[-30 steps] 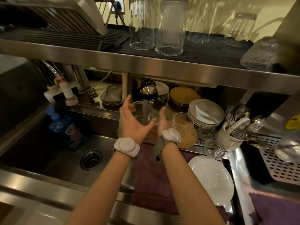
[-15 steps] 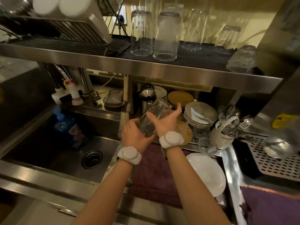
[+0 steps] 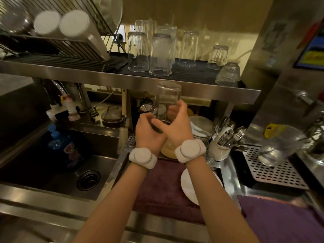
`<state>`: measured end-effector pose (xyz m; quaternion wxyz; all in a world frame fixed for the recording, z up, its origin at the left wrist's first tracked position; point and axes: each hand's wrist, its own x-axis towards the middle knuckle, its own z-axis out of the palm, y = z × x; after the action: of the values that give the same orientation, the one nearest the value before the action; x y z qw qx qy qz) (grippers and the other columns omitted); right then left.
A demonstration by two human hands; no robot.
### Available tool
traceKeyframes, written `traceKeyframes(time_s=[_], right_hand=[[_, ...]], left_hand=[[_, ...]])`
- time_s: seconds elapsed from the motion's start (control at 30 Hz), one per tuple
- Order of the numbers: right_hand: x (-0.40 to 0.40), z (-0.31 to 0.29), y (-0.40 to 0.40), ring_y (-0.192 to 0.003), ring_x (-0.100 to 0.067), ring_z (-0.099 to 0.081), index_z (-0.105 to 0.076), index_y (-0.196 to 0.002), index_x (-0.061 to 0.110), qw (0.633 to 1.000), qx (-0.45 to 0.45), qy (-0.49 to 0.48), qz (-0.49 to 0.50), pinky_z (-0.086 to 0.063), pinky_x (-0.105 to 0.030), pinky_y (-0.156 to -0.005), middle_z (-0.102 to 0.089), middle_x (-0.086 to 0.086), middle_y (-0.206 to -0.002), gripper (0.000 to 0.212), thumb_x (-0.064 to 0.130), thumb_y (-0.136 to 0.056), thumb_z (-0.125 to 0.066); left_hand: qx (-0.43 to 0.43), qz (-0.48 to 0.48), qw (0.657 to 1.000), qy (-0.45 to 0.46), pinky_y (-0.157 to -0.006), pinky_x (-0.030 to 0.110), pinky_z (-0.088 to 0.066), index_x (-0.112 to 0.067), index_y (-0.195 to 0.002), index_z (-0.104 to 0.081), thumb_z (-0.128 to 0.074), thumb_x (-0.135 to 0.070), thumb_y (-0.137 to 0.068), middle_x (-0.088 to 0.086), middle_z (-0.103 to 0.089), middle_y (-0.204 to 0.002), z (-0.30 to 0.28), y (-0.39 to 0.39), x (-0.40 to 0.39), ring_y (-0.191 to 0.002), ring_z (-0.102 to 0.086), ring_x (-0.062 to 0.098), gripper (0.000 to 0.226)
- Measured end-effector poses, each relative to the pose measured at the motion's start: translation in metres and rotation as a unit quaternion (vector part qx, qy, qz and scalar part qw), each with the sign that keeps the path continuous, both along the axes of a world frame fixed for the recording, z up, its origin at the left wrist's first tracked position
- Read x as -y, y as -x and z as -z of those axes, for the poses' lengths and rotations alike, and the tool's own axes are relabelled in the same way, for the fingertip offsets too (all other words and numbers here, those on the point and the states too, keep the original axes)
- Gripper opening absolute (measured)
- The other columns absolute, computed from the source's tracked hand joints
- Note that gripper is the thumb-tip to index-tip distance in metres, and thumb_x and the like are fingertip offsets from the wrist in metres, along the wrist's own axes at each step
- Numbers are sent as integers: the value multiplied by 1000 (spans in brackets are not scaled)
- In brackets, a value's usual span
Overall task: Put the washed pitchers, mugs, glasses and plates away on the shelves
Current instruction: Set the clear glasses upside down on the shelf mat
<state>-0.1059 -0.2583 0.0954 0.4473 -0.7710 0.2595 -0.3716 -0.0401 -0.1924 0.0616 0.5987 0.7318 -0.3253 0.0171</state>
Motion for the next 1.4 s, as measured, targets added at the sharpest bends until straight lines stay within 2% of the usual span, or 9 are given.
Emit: traceKeyframes(time_s=[0.17, 0.33, 0.57, 0.67, 0.77, 0.9, 1.03, 1.17, 1.4], right_hand=[[7, -40, 18, -108, -10, -56, -34, -127, 35, 999, 46, 30, -1, -51, -28, -89, -56, 8, -116, 86, 35, -58, -85], [19, -84, 22, -100, -4, -58, -39, -118, 37, 994, 94, 54, 10, -49, -19, -80, -59, 10, -108, 80, 31, -55, -87], [61, -131, -3, -94, -5, -57, -39, -114, 37, 987, 107, 103, 68, -46, -13, -70, -56, 9, -104, 76, 33, -55, -87], [86, -144, -17, -95, -12, -57, -39, -116, 32, 981, 113, 121, 97, -46, -14, -68, -55, 4, -106, 77, 34, -55, -87], [119, -153, -39, -96, -17, -55, -40, -119, 25, 977, 114, 122, 133, -46, -23, -73, -54, 0, -107, 79, 30, -56, -87], [154, -153, -65, -94, -22, -55, -39, -124, 16, 974, 72, 117, 181, -50, -33, -79, -53, -5, -105, 83, 27, -57, -87], [186, -151, -91, -93, -27, -56, -36, -123, 10, 978, 14, 65, 199, -43, -30, -70, -55, -13, -111, 82, 25, -60, -86], [201, -140, -104, -105, -31, -55, -33, -123, 5, 979, -28, 46, 195, -41, -29, -75, -51, -17, -121, 80, 23, -64, -83], [207, -134, -115, -114, -31, -52, -30, -128, 3, 981, -66, 48, 175, -37, -29, -78, -49, -17, -126, 84, 21, -65, -83]], left_hand=[[28, 25, 998, 55, -85, 45, -50, -21, -109, -40, -78, -32, -59, 0, -51, -109, -28, 10, 8, -101, -53, 21, 63], [101, 22, 991, 81, -90, 44, -47, -22, -118, -36, -75, -40, -63, -8, -44, -110, -65, 8, 26, -106, -47, 17, 70], [202, 38, 978, 28, -108, 39, -33, -8, -141, -28, -56, -39, -87, 8, -41, -138, -105, -24, 72, -128, -36, 24, 68], [211, 45, 975, 45, -108, 36, -32, -7, -139, -32, -43, -29, -96, 10, -40, -139, -117, -38, 89, -129, -37, 23, 50], [186, 42, 979, 69, -102, 31, -37, -7, -132, -40, -41, -4, -93, 11, -45, -131, -129, -55, 112, -122, -43, 23, 39], [129, 73, 989, -7, -93, 30, -40, -12, -129, -43, -36, 8, -88, 9, -49, -130, -144, -66, 136, -118, -47, 24, 46], [70, 115, 985, -109, -82, 32, -44, -13, -133, -39, -37, 5, -87, 13, -52, -129, -151, -70, 154, -110, -53, 30, 50], [46, 127, 972, -190, -64, 32, -44, -10, -138, -32, -38, 2, -89, 20, -55, -118, -149, -72, 156, -89, -58, 31, 51], [54, 129, 958, -250, -73, 37, -47, -9, -140, -27, -37, 0, -89, 22, -54, -118, -153, -73, 156, -97, -58, 35, 52]])
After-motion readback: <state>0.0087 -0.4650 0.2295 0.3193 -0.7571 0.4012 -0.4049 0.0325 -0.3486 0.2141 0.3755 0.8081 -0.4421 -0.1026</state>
